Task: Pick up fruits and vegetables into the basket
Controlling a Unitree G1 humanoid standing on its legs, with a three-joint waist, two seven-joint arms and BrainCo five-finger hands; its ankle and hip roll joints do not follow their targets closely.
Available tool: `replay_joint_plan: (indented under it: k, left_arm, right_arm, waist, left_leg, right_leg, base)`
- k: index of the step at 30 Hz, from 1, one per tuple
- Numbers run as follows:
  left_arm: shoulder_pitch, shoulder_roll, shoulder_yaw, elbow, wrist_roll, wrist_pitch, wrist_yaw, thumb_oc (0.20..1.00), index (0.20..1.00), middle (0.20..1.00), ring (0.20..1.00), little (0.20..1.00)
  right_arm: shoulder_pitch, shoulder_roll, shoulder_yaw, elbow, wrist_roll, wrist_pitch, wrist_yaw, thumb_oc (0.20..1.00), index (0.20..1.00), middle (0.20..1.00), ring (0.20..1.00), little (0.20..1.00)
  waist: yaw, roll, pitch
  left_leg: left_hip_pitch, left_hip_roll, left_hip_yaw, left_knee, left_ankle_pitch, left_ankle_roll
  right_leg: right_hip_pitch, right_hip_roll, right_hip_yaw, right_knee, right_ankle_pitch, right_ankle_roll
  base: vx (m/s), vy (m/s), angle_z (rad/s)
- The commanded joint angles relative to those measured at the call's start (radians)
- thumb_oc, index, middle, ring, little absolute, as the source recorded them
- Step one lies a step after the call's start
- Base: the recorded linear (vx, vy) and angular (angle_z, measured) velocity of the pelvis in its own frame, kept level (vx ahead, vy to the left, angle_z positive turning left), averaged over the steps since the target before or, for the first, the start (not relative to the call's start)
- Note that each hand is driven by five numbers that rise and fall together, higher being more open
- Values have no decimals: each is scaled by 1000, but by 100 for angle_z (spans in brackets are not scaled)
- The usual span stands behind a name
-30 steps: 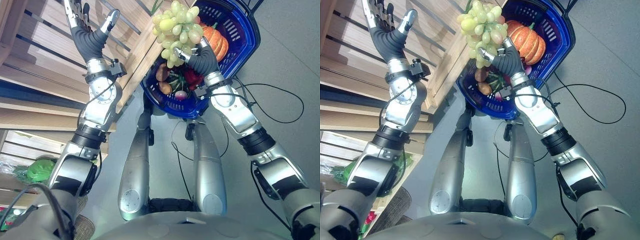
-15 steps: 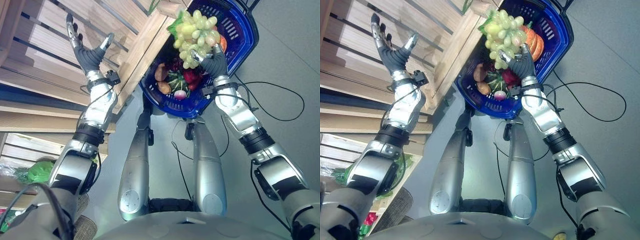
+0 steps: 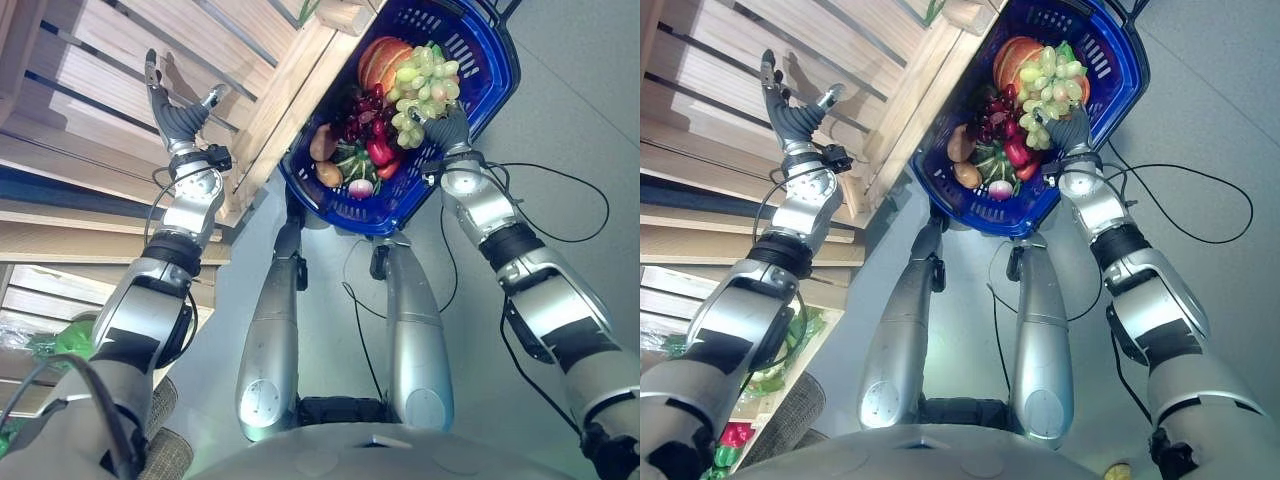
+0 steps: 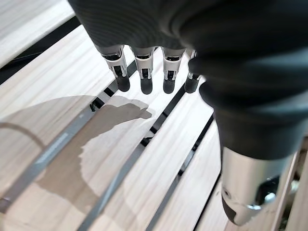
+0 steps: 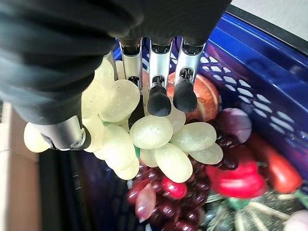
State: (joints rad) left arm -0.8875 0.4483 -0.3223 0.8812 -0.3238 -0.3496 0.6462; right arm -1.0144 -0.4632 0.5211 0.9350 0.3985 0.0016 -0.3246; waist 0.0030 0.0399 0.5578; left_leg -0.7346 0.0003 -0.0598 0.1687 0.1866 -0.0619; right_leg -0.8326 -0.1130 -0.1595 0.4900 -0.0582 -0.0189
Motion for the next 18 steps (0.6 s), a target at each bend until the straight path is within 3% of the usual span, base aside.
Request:
replay_joint_plan:
  k: [1, 2, 12, 18]
  left_arm:
    - [-33, 12, -6, 42, 5, 0, -18, 1000, 1000, 1000, 1000, 1000]
    - [-39, 9, -10, 52, 3, 1, -31, 1000, 1000, 1000, 1000, 1000]
    - [-45, -8, -28, 62, 10, -11, -46, 1000, 1000, 1000, 1000, 1000]
    - [-21, -14, -27, 56, 17, -6, -58, 1000, 1000, 1000, 1000, 1000]
  right_arm:
    - [-20, -6, 19, 43, -51, 42, 44, 693, 693, 693, 693, 693]
    - [-39, -3, 26, 83, -62, 79, 65, 1000, 1000, 1000, 1000, 1000]
    - [-97, 7, 31, 220, -109, 165, 97, 1000, 1000, 1000, 1000, 1000]
    - [-80, 16, 20, 232, -118, 182, 82, 1000, 1000, 1000, 1000, 1000]
  waist:
    - [30, 9, -38]
    - [33, 13, -38]
    - [45, 18, -38]
    - [43, 19, -38]
  left_leg:
    - [-25, -42, 47, 163, -142, 7]
    - [-27, -43, 46, 164, -143, 7]
    - [-23, -49, 32, 160, -141, 13]
    - [33, -57, 20, 139, -143, 18]
  right_leg:
    - [48, 29, -2, -111, 55, 86]
    - [45, 30, -2, -109, 54, 86]
    - [45, 40, 4, -103, 54, 84]
    - [92, 52, 22, -114, 55, 83]
  base:
    - [8, -2, 3]
    - [0, 0, 0]
    - [4, -8, 2]
    - [1, -1, 1]
